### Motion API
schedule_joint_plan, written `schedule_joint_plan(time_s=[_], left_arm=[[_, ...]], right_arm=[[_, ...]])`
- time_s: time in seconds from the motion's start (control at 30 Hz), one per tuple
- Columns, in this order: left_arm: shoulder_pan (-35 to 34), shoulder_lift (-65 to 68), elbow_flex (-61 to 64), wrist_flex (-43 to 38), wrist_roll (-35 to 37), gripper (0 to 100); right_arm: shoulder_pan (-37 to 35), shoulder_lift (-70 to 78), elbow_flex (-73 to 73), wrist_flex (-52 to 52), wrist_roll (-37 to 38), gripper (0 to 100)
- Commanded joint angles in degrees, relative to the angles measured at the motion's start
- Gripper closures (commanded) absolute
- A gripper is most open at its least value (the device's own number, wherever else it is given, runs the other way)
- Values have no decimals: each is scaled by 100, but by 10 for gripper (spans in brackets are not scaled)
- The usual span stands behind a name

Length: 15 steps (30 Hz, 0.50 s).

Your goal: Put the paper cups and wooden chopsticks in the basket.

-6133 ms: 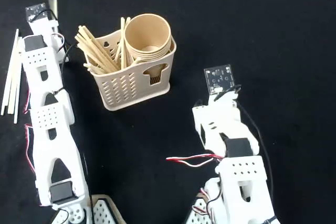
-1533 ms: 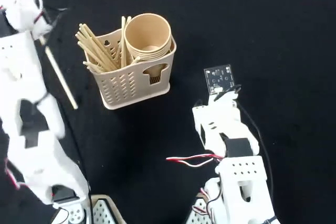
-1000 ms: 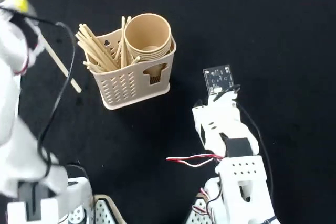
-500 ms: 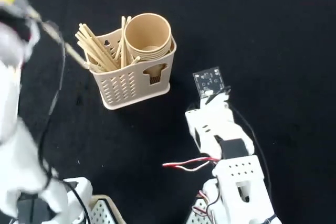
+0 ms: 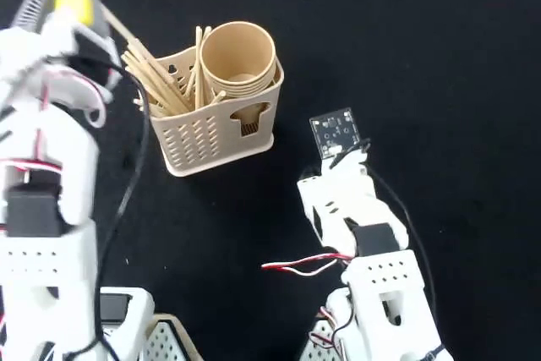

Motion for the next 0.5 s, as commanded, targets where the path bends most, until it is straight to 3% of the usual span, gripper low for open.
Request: schedule_joint_plan(time_s=[0.0, 0.13, 0.47], left_arm=[[655, -580, 1851, -1890, -993, 971], [743, -571, 2580, -2470, -1512, 971], [787, -642, 3090, -2004, -1512, 969]], right_arm=[[-26, -75, -66, -105, 53, 985], [-26, -75, -66, -105, 53, 985], [-26, -75, -66, -105, 53, 985]])
